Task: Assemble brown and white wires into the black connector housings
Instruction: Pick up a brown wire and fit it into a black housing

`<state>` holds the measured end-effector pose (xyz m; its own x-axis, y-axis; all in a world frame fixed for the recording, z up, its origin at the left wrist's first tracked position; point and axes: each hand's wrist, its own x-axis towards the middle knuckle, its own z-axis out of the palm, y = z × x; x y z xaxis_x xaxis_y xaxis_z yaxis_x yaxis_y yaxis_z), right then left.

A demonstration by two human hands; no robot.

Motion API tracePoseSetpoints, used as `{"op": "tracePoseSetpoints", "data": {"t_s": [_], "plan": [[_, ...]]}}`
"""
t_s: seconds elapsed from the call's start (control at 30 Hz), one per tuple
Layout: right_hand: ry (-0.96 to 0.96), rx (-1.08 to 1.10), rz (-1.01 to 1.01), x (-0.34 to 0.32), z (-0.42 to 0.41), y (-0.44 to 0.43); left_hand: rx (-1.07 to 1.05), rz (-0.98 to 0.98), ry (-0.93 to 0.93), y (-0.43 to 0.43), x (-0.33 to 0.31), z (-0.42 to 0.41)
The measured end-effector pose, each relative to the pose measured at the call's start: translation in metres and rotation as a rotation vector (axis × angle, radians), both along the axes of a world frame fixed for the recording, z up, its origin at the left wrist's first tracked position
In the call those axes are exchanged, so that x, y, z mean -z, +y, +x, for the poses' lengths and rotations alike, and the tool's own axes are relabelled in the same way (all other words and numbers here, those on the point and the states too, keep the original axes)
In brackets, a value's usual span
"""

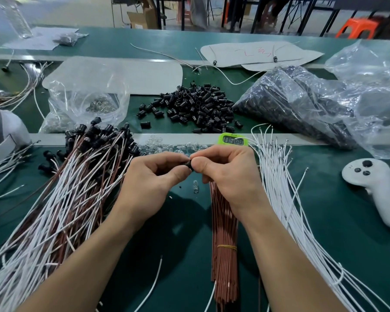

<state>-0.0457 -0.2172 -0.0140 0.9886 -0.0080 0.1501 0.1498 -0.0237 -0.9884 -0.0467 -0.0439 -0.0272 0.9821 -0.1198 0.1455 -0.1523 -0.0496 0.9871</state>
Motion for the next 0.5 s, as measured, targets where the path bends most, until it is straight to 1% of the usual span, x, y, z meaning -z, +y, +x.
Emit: {"op": "tracePoseSetpoints", "data": {"t_s": [0.03,0.1,0.13,0.17,0.27,0.43,0.5], "plan": [[0.011,-0.032,0.079,-0.001,-0.001,0.0,0.045,-0.039,0.018,0.001,-0.001,0.0],[0.064,-0.082,0.273,-0.005,-0.001,-0.001,0.182,-0.184,0.094,0.004,-0.003,0.001],[0.089,-0.087,0.346,-0.007,-0.001,-0.003,0.261,-0.262,0.133,0.006,-0.004,0.001],[0.106,-0.082,0.379,-0.008,0.0,-0.005,0.338,-0.322,0.156,0.008,-0.005,0.002],[0.127,-0.031,0.341,-0.008,-0.001,-0.006,0.491,-0.398,0.173,0.013,-0.007,0.002],[0.13,-0.012,0.258,-0.005,0.0,0.0,0.492,-0.383,0.205,0.011,-0.006,0.0],[0.129,-0.007,0.252,-0.005,0.0,0.0,0.539,-0.404,0.183,0.01,-0.008,-0.002]]}}
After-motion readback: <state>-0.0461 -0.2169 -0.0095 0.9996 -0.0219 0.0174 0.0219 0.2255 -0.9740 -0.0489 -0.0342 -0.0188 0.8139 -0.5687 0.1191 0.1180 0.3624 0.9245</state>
